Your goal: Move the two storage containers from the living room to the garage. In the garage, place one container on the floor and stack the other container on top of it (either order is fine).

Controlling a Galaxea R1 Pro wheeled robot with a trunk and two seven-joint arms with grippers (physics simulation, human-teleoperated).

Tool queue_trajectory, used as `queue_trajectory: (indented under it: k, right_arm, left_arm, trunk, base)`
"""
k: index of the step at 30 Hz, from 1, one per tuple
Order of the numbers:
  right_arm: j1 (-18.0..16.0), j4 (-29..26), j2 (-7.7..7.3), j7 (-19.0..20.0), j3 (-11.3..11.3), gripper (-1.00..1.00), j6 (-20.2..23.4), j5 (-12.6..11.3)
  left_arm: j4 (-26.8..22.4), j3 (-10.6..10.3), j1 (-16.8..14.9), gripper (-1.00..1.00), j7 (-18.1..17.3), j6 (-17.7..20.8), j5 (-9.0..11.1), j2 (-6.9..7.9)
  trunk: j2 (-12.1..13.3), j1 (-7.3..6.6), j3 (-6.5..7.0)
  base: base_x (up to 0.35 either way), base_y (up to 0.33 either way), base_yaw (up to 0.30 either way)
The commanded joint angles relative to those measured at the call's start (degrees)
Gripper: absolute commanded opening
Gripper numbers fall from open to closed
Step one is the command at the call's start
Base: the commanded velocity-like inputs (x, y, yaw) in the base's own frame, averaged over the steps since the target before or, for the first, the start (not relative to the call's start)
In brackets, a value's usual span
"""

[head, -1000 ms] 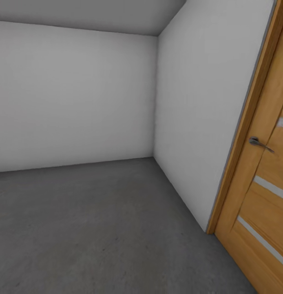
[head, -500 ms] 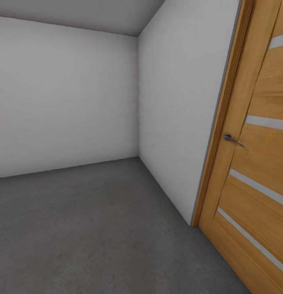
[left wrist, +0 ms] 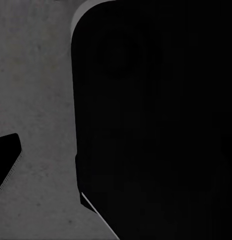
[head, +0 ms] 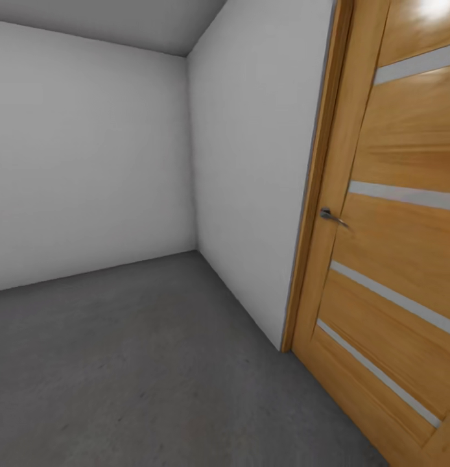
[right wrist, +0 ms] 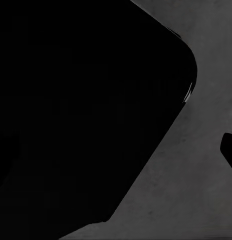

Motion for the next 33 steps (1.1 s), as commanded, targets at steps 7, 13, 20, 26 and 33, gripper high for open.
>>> queue_trajectory:
  k: [7,13,20,26,33]
  right_arm:
    - [-0.01,-0.05,-0.01,0.01,0.21,1.0,-0.18,-0.24]
    - [-0.01,-0.02,-0.02,0.01,0.22,1.0,-0.18,-0.26]
    - [-0.01,-0.02,-0.02,0.01,0.21,1.0,-0.18,-0.23]
    - [-0.01,-0.03,-0.02,0.01,0.21,1.0,-0.18,-0.22]
    - [-0.01,-0.05,-0.02,0.01,0.21,1.0,-0.18,-0.21]
  left_arm:
    - [-0.02,-0.04,-0.01,1.0,0.01,0.0,0.04,0.01]
    - [-0.02,-0.05,-0.01,1.0,0.01,-0.01,0.04,0.01]
    - [-0.02,-0.05,-0.01,1.0,0.01,0.0,0.04,0.01]
    - [-0.02,-0.02,-0.01,1.0,0.01,-0.01,0.04,0.01]
    - [-0.02,0.01,-0.01,1.0,0.01,-0.03,0.04,0.01]
  trunk:
    - [-0.02,0.0,-0.05]
    - [-0.02,0.0,-0.05]
    - [-0.02,0.0,-0.05]
    - [-0.02,0.0,-0.05]
    - [-0.02,0.0,-0.05]
  base:
    - [0.0,0.0,-0.265]
    - [0.0,0.0,-0.265]
    - [0.0,0.0,-0.265]
    - [0.0,0.0,-0.265]
    - [0.0,0.0,-0.265]
